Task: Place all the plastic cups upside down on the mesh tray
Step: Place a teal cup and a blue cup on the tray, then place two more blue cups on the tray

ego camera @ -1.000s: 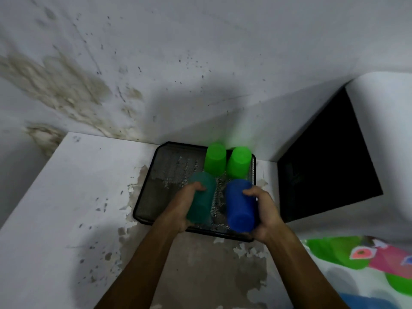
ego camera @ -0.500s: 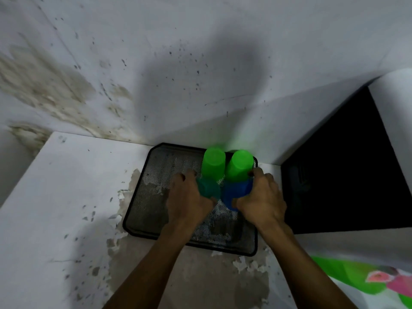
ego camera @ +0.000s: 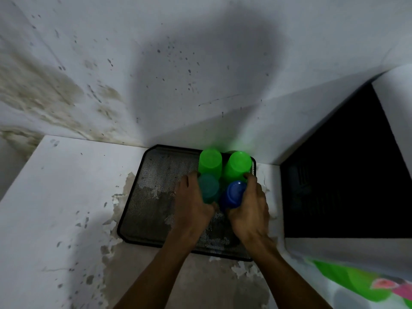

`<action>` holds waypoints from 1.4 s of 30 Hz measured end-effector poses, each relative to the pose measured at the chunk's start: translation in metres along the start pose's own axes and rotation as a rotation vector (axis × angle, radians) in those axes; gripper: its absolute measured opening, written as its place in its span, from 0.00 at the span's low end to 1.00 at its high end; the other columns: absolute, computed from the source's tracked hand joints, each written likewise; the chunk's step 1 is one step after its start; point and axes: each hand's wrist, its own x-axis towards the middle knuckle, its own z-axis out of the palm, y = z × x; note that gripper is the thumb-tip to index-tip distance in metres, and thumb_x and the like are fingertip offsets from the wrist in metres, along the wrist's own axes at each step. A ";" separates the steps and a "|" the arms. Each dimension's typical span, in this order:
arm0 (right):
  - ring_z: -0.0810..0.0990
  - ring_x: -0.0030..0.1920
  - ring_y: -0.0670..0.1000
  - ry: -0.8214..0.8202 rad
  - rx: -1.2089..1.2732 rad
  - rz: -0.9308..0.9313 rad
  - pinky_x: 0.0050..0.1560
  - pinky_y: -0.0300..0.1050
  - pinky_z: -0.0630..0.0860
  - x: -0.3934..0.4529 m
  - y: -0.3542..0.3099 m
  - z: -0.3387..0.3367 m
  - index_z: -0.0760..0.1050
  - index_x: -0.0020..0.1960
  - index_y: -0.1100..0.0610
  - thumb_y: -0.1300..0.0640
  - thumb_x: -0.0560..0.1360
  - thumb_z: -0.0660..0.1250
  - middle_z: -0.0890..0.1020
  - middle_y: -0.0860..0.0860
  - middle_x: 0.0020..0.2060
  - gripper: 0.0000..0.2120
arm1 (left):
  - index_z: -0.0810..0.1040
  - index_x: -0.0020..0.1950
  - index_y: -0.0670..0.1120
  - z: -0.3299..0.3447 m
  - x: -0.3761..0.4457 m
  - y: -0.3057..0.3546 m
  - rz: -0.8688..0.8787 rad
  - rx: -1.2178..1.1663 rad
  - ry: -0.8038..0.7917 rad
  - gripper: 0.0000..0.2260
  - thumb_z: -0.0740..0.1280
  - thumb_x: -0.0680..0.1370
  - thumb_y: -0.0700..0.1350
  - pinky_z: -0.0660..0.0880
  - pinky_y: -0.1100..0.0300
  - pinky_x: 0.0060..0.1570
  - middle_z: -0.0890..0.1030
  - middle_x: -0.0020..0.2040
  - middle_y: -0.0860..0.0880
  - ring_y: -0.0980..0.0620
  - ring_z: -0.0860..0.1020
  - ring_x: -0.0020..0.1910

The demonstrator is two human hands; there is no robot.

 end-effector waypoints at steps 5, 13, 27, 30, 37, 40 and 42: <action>0.73 0.61 0.56 0.030 0.083 -0.017 0.58 0.47 0.73 -0.005 0.005 -0.001 0.59 0.71 0.52 0.71 0.61 0.74 0.72 0.55 0.62 0.45 | 0.69 0.64 0.40 -0.007 -0.010 0.004 -0.015 -0.035 0.022 0.35 0.79 0.61 0.39 0.64 0.68 0.45 0.73 0.60 0.39 0.42 0.75 0.56; 0.71 0.61 0.55 0.002 0.003 -0.102 0.54 0.51 0.75 -0.049 0.016 -0.038 0.65 0.67 0.50 0.58 0.65 0.75 0.71 0.53 0.61 0.35 | 0.63 0.71 0.41 -0.026 -0.058 0.007 -0.006 -0.004 0.018 0.40 0.79 0.63 0.42 0.72 0.59 0.50 0.71 0.65 0.40 0.44 0.74 0.59; 0.78 0.53 0.49 0.053 0.028 -0.147 0.53 0.40 0.73 -0.202 0.141 -0.151 0.77 0.57 0.54 0.57 0.70 0.72 0.81 0.49 0.53 0.16 | 0.65 0.69 0.58 0.028 -0.220 0.067 0.272 -0.009 -0.699 0.37 0.77 0.64 0.52 0.70 0.73 0.45 0.72 0.60 0.56 0.62 0.73 0.52; 0.79 0.54 0.50 0.108 0.072 -0.073 0.52 0.42 0.74 -0.229 0.171 -0.173 0.77 0.57 0.54 0.59 0.69 0.73 0.81 0.50 0.53 0.17 | 0.54 0.75 0.57 0.051 -0.246 0.081 0.346 0.070 -0.806 0.47 0.78 0.62 0.53 0.66 0.64 0.61 0.63 0.71 0.55 0.56 0.65 0.67; 0.79 0.52 0.56 0.103 -0.152 0.028 0.49 0.46 0.73 -0.280 0.221 -0.197 0.77 0.59 0.52 0.45 0.61 0.77 0.81 0.52 0.52 0.28 | 0.52 0.76 0.51 0.098 -0.277 0.098 0.323 0.167 -0.750 0.45 0.77 0.66 0.46 0.66 0.55 0.67 0.62 0.73 0.48 0.48 0.65 0.70; 0.78 0.58 0.57 0.028 -0.401 0.042 0.56 0.57 0.74 -0.287 0.236 -0.197 0.78 0.58 0.51 0.31 0.55 0.70 0.81 0.51 0.55 0.37 | 0.60 0.72 0.49 0.105 -0.281 0.096 0.322 0.137 -0.668 0.40 0.77 0.65 0.46 0.69 0.55 0.64 0.66 0.70 0.49 0.48 0.69 0.67; 0.76 0.61 0.58 -0.027 -0.485 0.050 0.61 0.63 0.69 -0.287 0.246 -0.193 0.77 0.59 0.50 0.26 0.51 0.67 0.80 0.52 0.57 0.44 | 0.63 0.70 0.49 0.104 -0.282 0.097 0.286 0.084 -0.609 0.39 0.78 0.63 0.47 0.71 0.57 0.60 0.68 0.67 0.49 0.48 0.71 0.64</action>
